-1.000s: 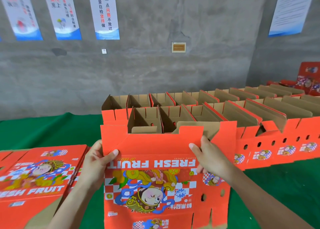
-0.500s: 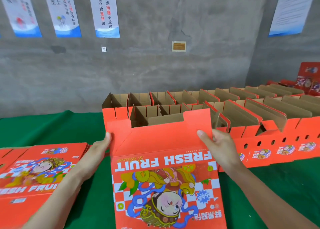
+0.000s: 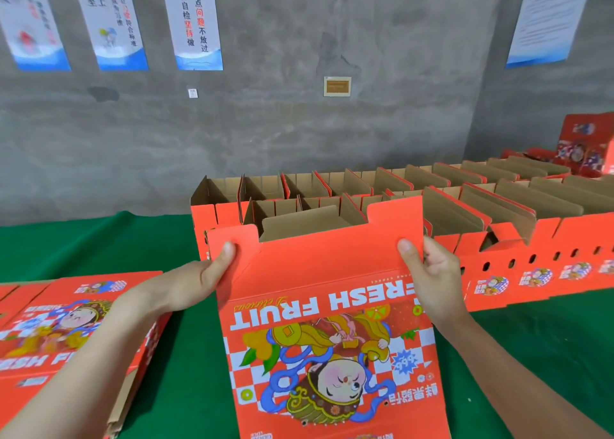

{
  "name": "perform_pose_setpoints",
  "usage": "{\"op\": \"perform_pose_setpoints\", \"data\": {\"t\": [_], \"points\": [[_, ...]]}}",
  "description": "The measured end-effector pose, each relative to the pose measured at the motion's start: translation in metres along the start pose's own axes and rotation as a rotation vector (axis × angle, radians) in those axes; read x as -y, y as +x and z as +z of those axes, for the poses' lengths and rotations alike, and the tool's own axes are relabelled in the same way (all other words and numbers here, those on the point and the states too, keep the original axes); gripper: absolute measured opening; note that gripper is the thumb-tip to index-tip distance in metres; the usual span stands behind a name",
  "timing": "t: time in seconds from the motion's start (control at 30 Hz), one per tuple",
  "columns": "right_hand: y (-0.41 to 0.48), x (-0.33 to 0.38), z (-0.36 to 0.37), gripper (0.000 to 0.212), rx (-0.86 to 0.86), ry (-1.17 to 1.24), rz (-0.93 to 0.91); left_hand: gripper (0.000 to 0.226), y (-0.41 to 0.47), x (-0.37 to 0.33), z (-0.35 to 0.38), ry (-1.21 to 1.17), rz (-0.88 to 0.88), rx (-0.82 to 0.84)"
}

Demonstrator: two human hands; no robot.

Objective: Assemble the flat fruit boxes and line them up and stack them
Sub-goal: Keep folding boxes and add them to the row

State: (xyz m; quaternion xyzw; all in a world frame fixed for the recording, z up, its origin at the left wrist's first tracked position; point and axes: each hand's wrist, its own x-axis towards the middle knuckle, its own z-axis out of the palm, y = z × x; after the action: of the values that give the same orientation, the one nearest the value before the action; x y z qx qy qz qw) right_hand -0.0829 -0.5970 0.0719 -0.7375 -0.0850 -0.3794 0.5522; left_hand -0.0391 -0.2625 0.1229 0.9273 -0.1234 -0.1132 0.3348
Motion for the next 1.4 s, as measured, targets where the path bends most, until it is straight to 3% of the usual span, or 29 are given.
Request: {"op": "perform_pose_setpoints", "data": {"t": [0.07,0.13,0.33,0.43,0.57,0.67,0.8,0.97,1.1,1.17,1.27,1.33,1.4], "points": [[-0.003,0.000,-0.001,0.032,-0.056,-0.013,-0.019,0.110,-0.008,-0.010,0.003,-0.018,-0.083,0.085],[-0.005,0.001,-0.002,0.035,-0.073,-0.038,-0.045,0.115,-0.009,-0.014,0.012,-0.055,-0.089,0.070],[-0.012,-0.004,-0.014,0.065,-0.038,-0.147,0.006,0.082,-0.008,-0.020,0.044,-0.400,-0.003,-0.298],[-0.023,0.000,-0.023,0.069,-0.028,-0.188,0.020,0.068,-0.015,-0.016,0.063,-0.542,0.001,-0.478],[-0.030,0.000,-0.035,0.062,0.011,-0.259,0.091,0.032,-0.020,-0.013,0.087,-0.794,0.009,-0.460],[-0.032,-0.004,-0.041,0.057,0.010,-0.374,0.064,0.015,-0.020,-0.005,0.104,-0.722,0.032,-0.519],[-0.046,-0.015,-0.043,0.054,0.082,-0.535,0.064,0.036,-0.024,0.001,0.121,-0.500,0.021,-0.608],[-0.058,-0.026,-0.042,0.016,0.165,-0.534,0.230,0.052,-0.029,-0.002,0.128,-0.355,-0.038,-0.645],[-0.058,-0.019,-0.035,0.062,0.219,-0.543,0.153,0.056,-0.030,0.000,0.129,-0.219,-0.061,-0.677],[-0.054,-0.011,-0.031,0.066,0.209,-0.733,0.072,0.057,-0.030,0.001,0.130,-0.209,-0.067,-0.684],[-0.044,0.001,-0.019,0.060,0.219,-0.912,-0.219,0.057,-0.030,0.002,0.130,-0.188,-0.058,-0.692],[-0.034,0.005,-0.007,0.049,0.405,-0.814,-0.327,0.056,-0.030,0.002,0.130,-0.159,-0.042,-0.698],[-0.026,0.001,0.005,0.058,0.664,-0.812,-0.225,0.055,-0.031,0.002,0.131,-0.107,-0.029,-0.695]]}}
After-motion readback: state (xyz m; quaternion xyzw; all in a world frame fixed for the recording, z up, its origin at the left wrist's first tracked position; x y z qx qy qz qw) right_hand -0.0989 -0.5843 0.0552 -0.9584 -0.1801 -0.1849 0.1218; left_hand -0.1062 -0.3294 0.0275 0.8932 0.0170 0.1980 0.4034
